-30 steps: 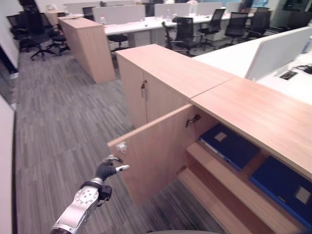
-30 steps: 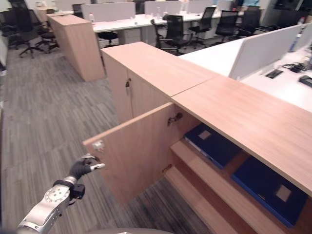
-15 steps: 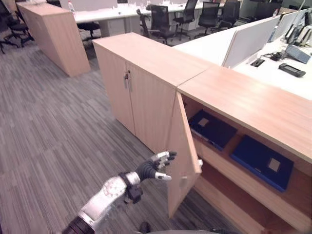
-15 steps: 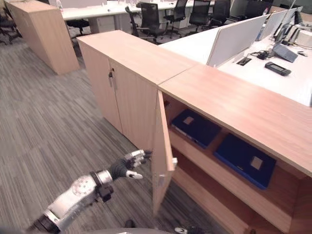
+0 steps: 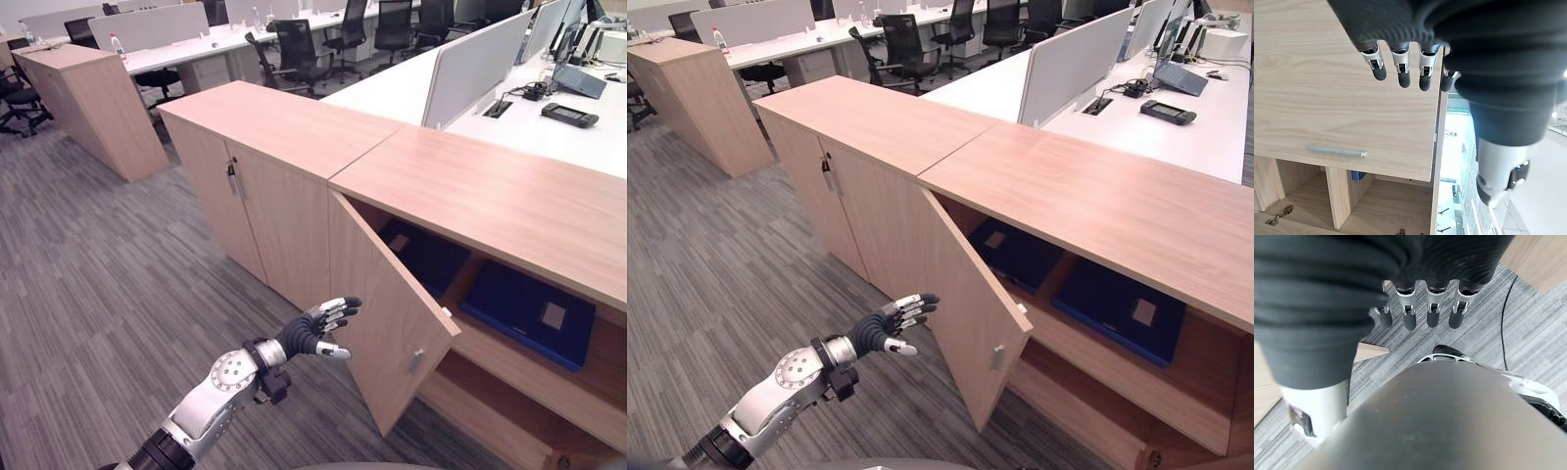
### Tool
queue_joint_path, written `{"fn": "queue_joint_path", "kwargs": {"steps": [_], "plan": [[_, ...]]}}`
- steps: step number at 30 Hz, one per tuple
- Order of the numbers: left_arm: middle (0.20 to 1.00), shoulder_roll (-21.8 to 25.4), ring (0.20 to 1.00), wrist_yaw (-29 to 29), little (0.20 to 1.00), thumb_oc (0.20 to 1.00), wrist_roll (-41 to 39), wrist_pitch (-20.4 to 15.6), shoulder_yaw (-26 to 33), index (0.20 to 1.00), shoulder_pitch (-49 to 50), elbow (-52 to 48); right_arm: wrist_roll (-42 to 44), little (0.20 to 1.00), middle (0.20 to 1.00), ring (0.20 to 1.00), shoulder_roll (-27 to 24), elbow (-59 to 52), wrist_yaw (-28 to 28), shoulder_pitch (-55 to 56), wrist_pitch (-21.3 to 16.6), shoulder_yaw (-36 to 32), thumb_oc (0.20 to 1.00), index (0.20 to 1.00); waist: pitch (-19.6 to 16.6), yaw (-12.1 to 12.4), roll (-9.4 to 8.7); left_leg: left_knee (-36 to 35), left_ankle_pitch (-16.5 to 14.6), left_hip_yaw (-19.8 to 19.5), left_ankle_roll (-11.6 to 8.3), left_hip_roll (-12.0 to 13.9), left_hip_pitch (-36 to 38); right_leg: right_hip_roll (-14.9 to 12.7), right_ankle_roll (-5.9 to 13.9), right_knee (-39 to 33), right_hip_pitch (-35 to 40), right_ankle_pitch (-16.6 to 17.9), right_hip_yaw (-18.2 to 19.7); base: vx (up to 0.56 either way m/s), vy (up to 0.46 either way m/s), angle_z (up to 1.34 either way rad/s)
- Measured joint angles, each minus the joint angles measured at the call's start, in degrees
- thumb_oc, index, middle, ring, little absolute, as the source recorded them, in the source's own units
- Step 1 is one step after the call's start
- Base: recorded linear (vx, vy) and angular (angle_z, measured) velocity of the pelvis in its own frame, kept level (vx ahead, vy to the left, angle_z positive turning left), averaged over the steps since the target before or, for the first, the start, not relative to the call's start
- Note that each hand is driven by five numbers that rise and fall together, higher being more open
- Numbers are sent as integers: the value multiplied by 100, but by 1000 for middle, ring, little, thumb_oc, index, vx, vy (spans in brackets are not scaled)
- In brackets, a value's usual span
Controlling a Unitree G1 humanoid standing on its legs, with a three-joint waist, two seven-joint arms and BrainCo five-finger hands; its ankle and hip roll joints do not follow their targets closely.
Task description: Put the empty folder in the office cabinet
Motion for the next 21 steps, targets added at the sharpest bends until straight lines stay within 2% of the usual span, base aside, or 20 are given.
{"fn": "queue_joint_path", "kwargs": {"steps": [5,7,8,10,12,14,15,16,17,18,19,20,21], "plan": [[1000,-23,1000,-46,1000,1000,24,17,2,1000,8,103,-169,1000,1000,1000,-3,40,-1,73,18,-45,1000,1000,8,-14,8,-54,-55,-5,-82,27,25,-6,11,-2,20,-35,18,-1,-11,-1],[1000,-111,1000,-53,1000,1000,316,-19,19,1000,-4,839,-168,1000,1000,1000,-34,-58,15,185,-10,-23,1000,1000,15,-97,-33,-54,-55,12,-90,48,15,12,10,-1,-4,-37,43,-17,-68,-6],[1000,-93,1000,-166,1000,1000,769,-22,-3,1000,-26,1643,-169,1000,1000,1000,-54,-35,97,115,-1,-95,1000,1000,-26,-172,39,-55,-48,18,-102,66,-4,25,2,0,-28,-38,64,-61,-54,-6],[1000,-19,1000,-180,1000,1000,1170,102,-12,1000,50,2196,-168,1000,1000,1000,-69,-40,131,101,-2,-116,1000,1000,-3,-279,27,-47,-42,48,-110,84,-21,44,-4,5,-59,-34,99,-160,-24,-10],[1000,-115,1000,-106,1000,1000,1549,82,-3,1000,39,3203,-169,1000,1000,1000,-70,-34,134,-67,12,-83,1000,1000,112,-289,87,445,-132,84,-126,142,-278,48,-117,277,-311,-107,257,-140,29,-28],[1000,-162,1000,11,1000,1000,1734,175,-4,1000,121,3626,-171,1000,1000,1000,-83,-3,127,-178,56,-24,1000,1000,310,-251,82,616,-206,2,-171,183,-310,77,-170,381,-434,-103,438,-44,106,-46],[1000,-332,1000,82,1000,1000,1846,28,91,1000,300,4124,-172,1000,1000,1000,-95,-5,106,-233,87,-2,1000,1000,383,-263,-2,845,-258,-352,-186,113,-433,63,-181,462,-554,-82,612,-42,171,-109],[1000,-945,1000,348,1000,1000,1902,-16,597,1000,251,5732,-181,1000,1000,1000,-120,-3,108,-381,106,2,1000,1000,500,-115,-136,1473,-321,-1566,-221,-122,-729,-118,-227,734,-823,-123,1087,-57,182,-158],[1000,-1336,1000,448,1000,1000,1972,48,810,1000,389,6810,-213,1000,1000,1000,-198,-46,108,-371,123,8,1000,1000,524,-178,-126,1488,-555,-2050,-273,-62,-688,-95,-163,640,-883,-34,1244,-74,250,-148],[1000,-1548,1000,637,1000,1000,1966,-9,1122,1000,280,7696,-199,1000,1000,1000,-373,-105,75,-295,90,-33,1000,1000,558,-399,40,1562,-804,-2202,-295,8,-714,-13,-122,568,-828,7,1236,-65,225,-71],[1000,-1904,1000,820,1000,1000,2057,90,1636,1000,-506,9604,-212,1000,1000,1000,-443,20,48,-246,168,-89,1000,1000,472,-451,36,1072,-760,-2020,-302,-30,-499,-112,-38,518,-831,43,1297,-52,240,-38],[1000,-1832,1000,962,1000,1000,2218,141,1632,1000,-588,9771,-210,1000,1000,1000,-440,9,47,-209,227,-98,1000,1000,376,-485,-131,861,-640,-1758,-191,-167,-454,-309,-7,479,-979,96,1459,-59,291,-63],[1000,-1806,1000,1055,1000,1000,2376,131,1669,1000,-618,9805,-208,1000,1000,1000,-408,6,44,-186,233,-110,1000,1000,309,-501,-239,805,-617,-1581,-65,-318,-428,-472,-97,426,-1016,188,1536,-118,423,-126]]}}
